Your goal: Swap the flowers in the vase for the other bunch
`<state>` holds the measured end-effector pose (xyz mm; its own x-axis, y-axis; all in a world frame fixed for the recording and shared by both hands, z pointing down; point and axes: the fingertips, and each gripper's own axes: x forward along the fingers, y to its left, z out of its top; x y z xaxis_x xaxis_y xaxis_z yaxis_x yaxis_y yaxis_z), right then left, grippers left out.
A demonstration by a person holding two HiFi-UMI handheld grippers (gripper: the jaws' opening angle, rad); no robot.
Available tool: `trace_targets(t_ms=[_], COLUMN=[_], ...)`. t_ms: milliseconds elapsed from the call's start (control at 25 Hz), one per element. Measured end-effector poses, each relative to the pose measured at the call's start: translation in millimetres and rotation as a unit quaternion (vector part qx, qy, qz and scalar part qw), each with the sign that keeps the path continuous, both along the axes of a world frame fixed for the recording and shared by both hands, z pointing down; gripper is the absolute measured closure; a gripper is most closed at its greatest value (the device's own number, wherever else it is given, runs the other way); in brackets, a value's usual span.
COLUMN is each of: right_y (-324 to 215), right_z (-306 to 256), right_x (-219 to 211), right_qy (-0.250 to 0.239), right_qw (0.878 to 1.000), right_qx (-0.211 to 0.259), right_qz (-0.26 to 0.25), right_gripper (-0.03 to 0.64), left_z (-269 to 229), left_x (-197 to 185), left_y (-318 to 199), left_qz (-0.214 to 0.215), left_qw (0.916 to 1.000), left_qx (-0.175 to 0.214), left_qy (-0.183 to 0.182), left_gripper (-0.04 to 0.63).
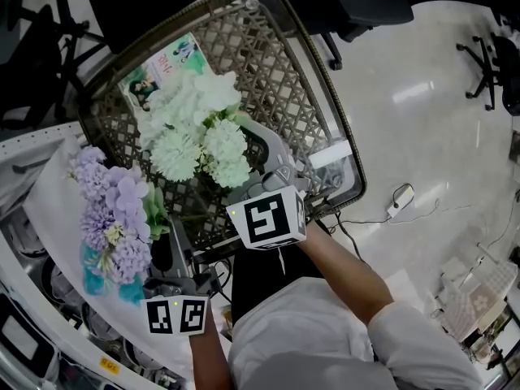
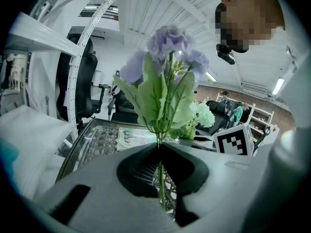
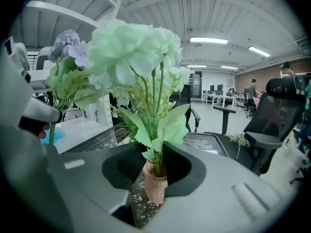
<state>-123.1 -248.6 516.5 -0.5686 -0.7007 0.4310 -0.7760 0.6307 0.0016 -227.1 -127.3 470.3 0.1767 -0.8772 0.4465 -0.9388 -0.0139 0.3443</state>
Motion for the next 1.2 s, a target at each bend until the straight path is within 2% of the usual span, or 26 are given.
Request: trace_targets(t_ms=[1200], right_y=[-3.0], right_z=[-2.7], right_x=[3.7], right_qy=[-0.018], right_qw=[1.000], right_qx=[-0.010], right_qz=[0.002], right_gripper=[0.532], left_z=[1.8], left_x=[-0.5], left_y=[4.3], left_qz=[-0.003], left_qw=[1.0000], left_qx=[-0.002], left_qy=[-0.001], left_gripper=[0.574])
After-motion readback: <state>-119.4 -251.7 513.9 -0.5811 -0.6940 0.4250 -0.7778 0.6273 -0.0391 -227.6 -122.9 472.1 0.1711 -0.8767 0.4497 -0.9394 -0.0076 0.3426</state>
